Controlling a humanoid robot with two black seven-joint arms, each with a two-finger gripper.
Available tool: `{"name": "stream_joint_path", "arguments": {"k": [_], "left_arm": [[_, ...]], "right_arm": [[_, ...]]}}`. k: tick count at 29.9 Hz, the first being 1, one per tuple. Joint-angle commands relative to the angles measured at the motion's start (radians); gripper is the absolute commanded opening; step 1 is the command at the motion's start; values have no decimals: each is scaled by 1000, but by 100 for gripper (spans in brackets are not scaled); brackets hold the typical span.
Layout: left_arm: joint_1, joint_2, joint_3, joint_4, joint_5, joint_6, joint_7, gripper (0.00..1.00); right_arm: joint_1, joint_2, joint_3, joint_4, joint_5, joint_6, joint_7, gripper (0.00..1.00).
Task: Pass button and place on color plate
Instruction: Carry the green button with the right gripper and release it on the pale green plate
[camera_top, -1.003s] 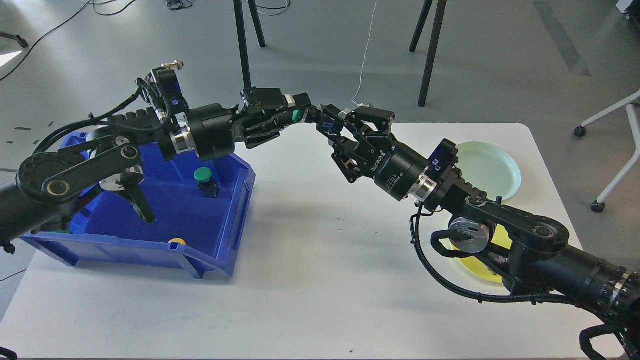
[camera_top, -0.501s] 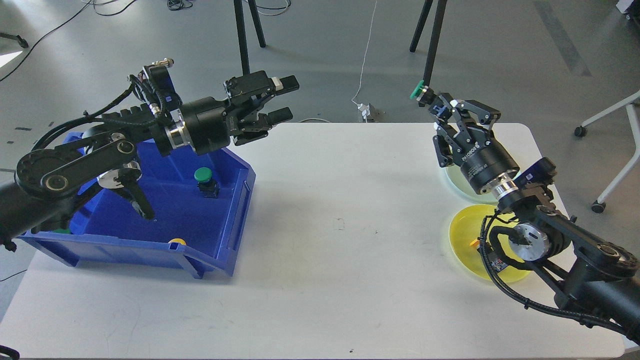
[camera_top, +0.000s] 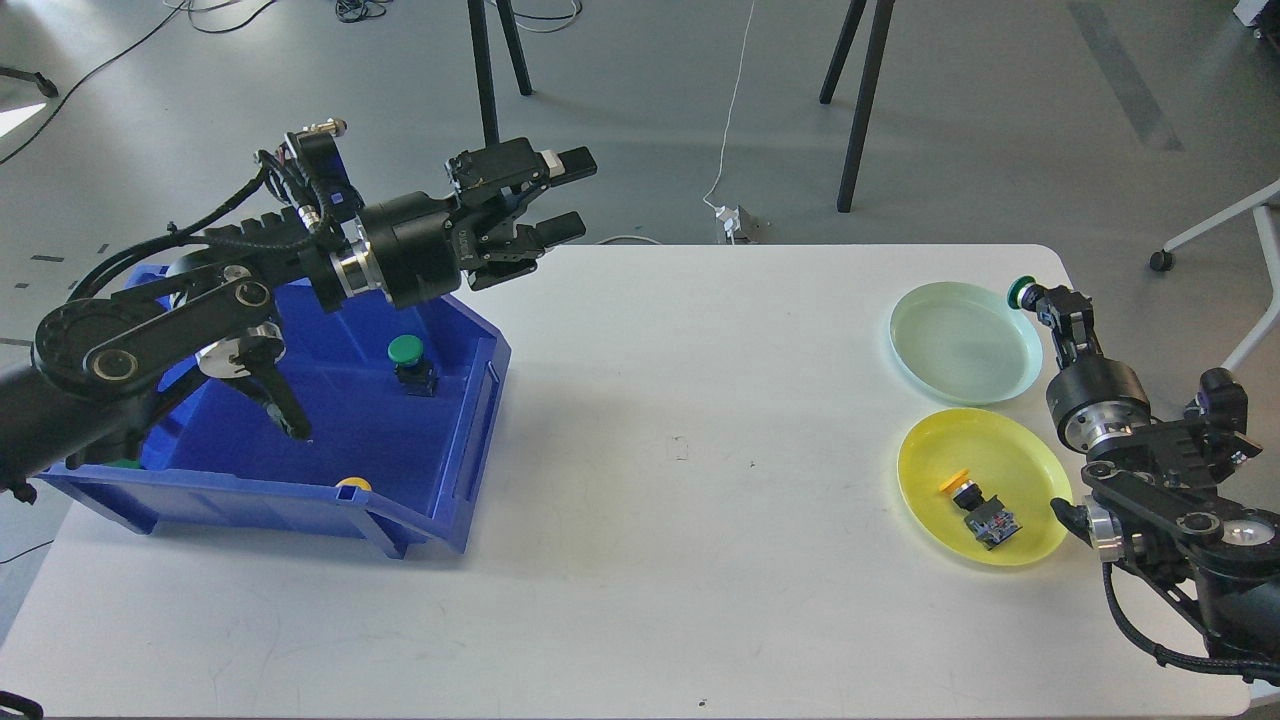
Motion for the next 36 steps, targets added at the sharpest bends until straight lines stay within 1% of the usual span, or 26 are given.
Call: {"name": "stream_joint_path", "arguments": {"k": [1,2,5,7,10,18,23,31,35,36], "left_arm": [[-1,0,0,0,-8,0,0,90],[-1,0,0,0,-10,0,0,90],[-1,0,0,0,-10,0,0,90],[-1,0,2,0,-10,0,0,90],[-1,0,2,0,-10,0,0,90],[-1,0,0,0,-10,0,0,90],[-1,0,0,1,-10,0,0,90],[-1,0,0,1,-10,0,0,90],[1,0,0,1,-11,0,0,90],[1,-2,0,1,-11,0,0,90]], "right_arm": [[48,77,-149,-200,-28,0,0,1],[60,115,-203,-279,-28,0,0,1],[89,215,-278,-442,-19,0,6,1],[103,243,-281,-496,-17,0,12,3],[111,248,-281,-503,-14,0,12,9],[106,251,-291,-498,-14,0,14,35],[106,249,-291,-498,-14,0,14,42],[103,252,-291,-497,-14,0,14,46],[103,257,-289,-495,-14,0,16,55],[108,259,-287,-490,-14,0,17,55]]}}
